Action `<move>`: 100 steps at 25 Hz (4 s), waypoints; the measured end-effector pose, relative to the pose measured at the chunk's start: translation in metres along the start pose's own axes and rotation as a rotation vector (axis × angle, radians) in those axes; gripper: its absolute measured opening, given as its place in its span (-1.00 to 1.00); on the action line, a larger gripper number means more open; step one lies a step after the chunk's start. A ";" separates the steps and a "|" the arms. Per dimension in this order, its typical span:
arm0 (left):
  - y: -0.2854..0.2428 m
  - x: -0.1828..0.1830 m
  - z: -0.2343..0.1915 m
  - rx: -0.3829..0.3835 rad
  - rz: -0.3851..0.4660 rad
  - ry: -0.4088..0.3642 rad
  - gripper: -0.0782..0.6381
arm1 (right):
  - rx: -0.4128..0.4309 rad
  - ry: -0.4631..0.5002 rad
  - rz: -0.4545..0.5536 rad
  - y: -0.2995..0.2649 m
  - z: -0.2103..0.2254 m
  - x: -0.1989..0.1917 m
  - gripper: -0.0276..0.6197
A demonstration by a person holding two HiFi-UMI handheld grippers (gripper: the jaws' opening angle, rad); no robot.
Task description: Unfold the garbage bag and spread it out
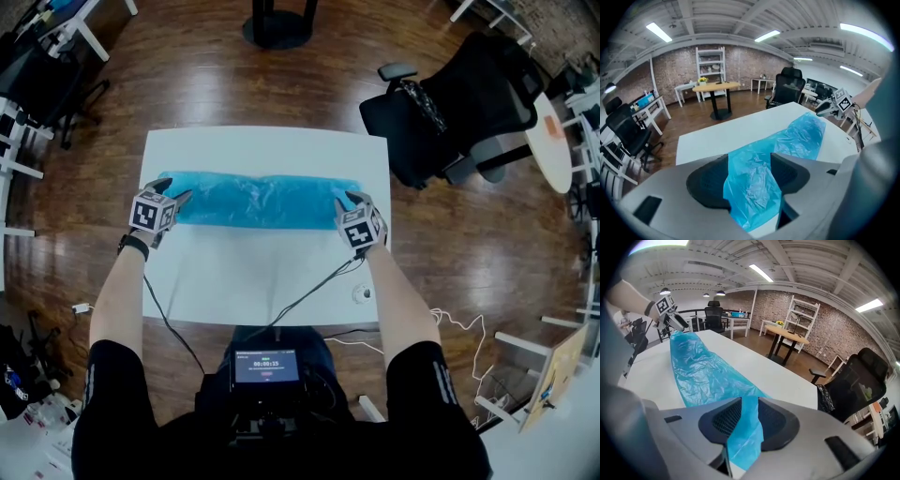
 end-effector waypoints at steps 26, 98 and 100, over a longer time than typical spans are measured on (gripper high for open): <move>-0.052 0.056 0.088 -0.169 -0.201 -0.751 -0.18 | 0.150 0.284 -0.103 -0.047 -0.014 0.021 -0.48; 0.046 -0.016 0.233 0.182 0.204 -1.134 -0.77 | 0.628 0.071 -0.194 -0.002 -0.031 0.076 -0.47; 0.050 -0.024 0.237 0.171 0.201 -1.121 -0.77 | 0.650 0.080 -0.253 -0.008 -0.036 0.067 -0.47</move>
Point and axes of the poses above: the fingertips, and each gripper's own axes: y backward along the fingers, z to its right, x out of its top, the point moved 6 cm from there along y, backward along the fingers
